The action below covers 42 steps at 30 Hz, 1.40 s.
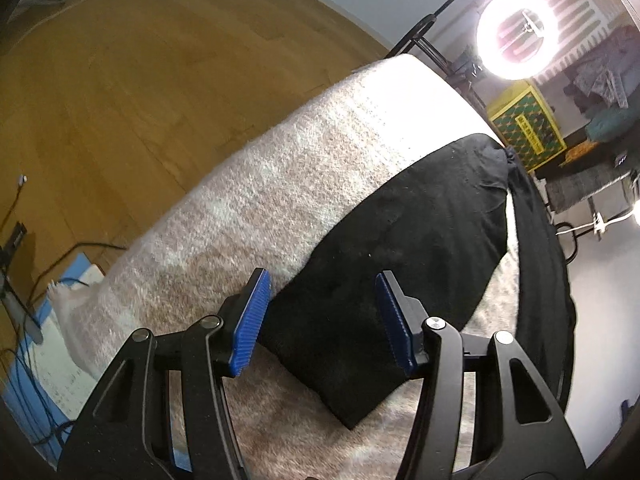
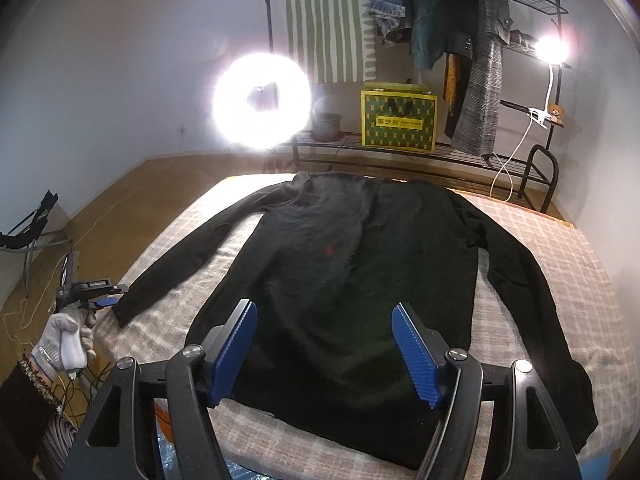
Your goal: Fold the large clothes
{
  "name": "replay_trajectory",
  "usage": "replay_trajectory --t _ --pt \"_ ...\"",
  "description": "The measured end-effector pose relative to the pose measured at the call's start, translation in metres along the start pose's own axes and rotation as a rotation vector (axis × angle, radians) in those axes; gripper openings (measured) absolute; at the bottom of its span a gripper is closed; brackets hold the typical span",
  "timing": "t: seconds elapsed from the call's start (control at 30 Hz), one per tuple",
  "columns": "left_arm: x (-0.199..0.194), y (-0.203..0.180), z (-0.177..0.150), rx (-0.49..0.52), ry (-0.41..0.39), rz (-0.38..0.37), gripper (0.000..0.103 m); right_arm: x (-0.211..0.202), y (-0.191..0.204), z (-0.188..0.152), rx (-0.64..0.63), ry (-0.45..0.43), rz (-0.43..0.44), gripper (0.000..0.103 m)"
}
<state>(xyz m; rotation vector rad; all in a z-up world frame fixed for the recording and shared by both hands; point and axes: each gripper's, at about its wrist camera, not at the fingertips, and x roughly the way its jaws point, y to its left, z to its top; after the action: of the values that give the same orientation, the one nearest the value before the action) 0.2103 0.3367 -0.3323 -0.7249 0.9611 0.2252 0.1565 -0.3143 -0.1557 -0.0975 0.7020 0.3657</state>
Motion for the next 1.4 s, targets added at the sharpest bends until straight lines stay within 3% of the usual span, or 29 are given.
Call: replay_trajectory --t 0.2,0.23,0.27,0.33,0.63,0.73,0.8,0.93,1.17,1.4 --pt "0.005 -0.013 -0.002 0.084 -0.026 0.050 0.054 0.007 0.011 -0.001 -0.032 0.012 -0.005 0.073" --pt "0.005 -0.015 -0.003 0.096 -0.030 0.047 0.035 0.007 0.012 -0.002 -0.035 0.014 -0.006 0.073" --pt "0.007 -0.015 -0.002 0.098 -0.023 0.021 0.004 0.008 0.014 -0.002 -0.037 0.017 -0.006 0.073" --pt "0.010 -0.010 -0.002 0.041 0.011 -0.097 0.005 0.011 0.016 -0.003 -0.040 0.025 -0.004 0.073" --pt "-0.030 -0.047 -0.005 0.060 -0.070 -0.311 0.004 0.029 0.016 0.000 -0.050 0.068 0.051 0.071" --pt "-0.042 -0.075 -0.017 0.101 -0.072 -0.379 0.004 0.045 0.012 0.004 -0.026 0.105 0.124 0.058" --pt "-0.046 -0.096 -0.026 0.139 -0.070 -0.413 0.004 0.056 0.007 0.010 0.003 0.128 0.176 0.045" --pt "-0.039 -0.127 -0.052 0.142 -0.004 -0.525 0.004 0.082 -0.007 0.024 0.073 0.161 0.275 0.035" --pt "-0.024 -0.195 -0.102 0.308 0.116 -0.585 0.004 0.136 -0.018 0.065 0.171 0.197 0.421 0.034" --pt "-0.029 -0.201 -0.111 0.352 0.128 -0.576 0.004 0.228 0.017 0.114 0.157 0.265 0.505 0.034"
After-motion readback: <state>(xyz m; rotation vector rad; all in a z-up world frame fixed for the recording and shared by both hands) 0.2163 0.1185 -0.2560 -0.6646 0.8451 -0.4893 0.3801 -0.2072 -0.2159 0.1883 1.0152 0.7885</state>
